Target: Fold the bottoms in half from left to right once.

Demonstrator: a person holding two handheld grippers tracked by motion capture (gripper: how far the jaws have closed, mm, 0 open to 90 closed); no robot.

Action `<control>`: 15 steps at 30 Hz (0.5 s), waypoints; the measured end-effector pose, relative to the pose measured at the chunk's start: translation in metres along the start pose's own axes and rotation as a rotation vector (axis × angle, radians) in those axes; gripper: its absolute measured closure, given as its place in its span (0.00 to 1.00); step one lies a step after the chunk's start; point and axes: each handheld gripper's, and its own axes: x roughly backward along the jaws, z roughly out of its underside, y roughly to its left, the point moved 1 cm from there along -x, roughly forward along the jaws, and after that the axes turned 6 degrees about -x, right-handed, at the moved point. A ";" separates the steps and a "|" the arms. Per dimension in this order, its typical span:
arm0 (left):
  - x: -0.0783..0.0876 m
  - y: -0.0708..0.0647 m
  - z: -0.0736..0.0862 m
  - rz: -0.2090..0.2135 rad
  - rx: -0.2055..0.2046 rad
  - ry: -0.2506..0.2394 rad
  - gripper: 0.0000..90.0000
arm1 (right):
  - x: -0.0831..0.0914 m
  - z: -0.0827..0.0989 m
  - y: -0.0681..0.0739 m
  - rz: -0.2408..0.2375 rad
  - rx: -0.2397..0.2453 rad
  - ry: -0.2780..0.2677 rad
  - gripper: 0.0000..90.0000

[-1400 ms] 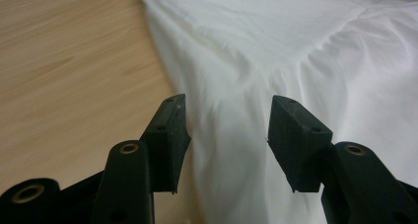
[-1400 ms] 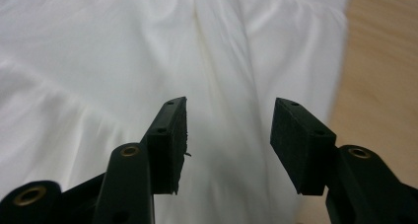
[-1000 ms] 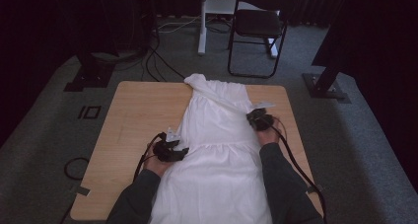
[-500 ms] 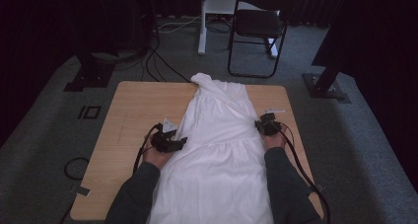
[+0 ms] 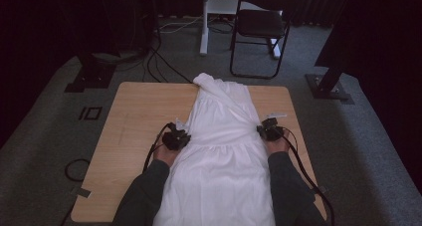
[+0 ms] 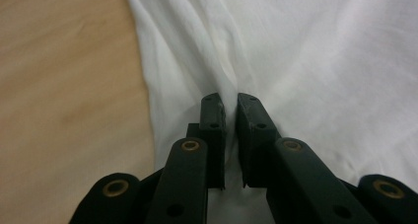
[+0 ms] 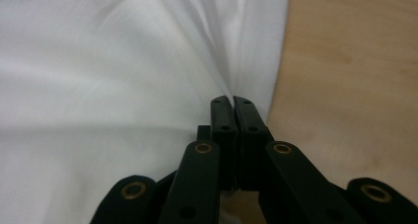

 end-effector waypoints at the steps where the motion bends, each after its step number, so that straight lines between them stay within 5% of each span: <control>1: 0.004 -0.002 0.005 0.005 0.008 -0.008 0.92 | 0.006 0.006 0.004 -0.006 0.016 0.005 0.98; 9: 0.056 -0.037 0.058 0.046 -0.002 -0.045 0.91 | 0.053 0.057 0.022 -0.105 0.038 0.040 0.97; 15: 0.076 -0.057 0.074 0.012 -0.076 -0.025 0.90 | 0.078 0.083 0.038 -0.174 0.062 0.081 0.96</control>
